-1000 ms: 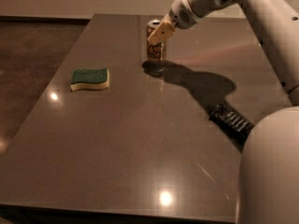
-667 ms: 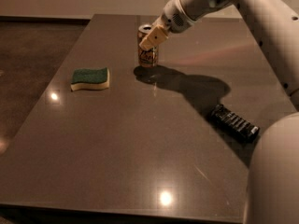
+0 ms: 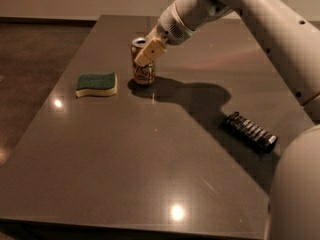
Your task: Move orange can near sponge
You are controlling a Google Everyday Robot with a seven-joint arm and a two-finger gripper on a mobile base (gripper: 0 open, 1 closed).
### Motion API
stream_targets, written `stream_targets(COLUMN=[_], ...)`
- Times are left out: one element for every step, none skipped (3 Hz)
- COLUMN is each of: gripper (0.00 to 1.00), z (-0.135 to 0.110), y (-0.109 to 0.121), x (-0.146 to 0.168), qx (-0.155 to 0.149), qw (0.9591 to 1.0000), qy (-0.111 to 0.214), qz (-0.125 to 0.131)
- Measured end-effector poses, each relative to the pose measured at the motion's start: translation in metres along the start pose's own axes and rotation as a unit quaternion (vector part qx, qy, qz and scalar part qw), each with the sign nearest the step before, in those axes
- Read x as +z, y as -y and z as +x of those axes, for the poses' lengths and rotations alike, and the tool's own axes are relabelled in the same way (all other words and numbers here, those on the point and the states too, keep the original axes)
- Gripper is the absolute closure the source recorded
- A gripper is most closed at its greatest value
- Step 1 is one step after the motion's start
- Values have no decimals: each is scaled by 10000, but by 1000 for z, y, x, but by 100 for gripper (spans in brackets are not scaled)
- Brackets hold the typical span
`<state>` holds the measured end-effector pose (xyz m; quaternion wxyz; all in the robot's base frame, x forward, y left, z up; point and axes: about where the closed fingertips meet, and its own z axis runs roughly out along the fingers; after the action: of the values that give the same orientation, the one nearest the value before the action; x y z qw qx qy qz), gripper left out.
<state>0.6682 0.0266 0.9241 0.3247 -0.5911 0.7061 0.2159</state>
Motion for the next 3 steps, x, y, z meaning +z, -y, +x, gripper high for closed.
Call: stream_targets(gripper=[75,53,21], z=[-8,-11,-11], y=[-14,-19,-20], x=[14,21,24], qx=[-235,-359,-358], qw=[9997,9993,9993], qy=[-55,-33,-38], qz=[-56,-38,-71])
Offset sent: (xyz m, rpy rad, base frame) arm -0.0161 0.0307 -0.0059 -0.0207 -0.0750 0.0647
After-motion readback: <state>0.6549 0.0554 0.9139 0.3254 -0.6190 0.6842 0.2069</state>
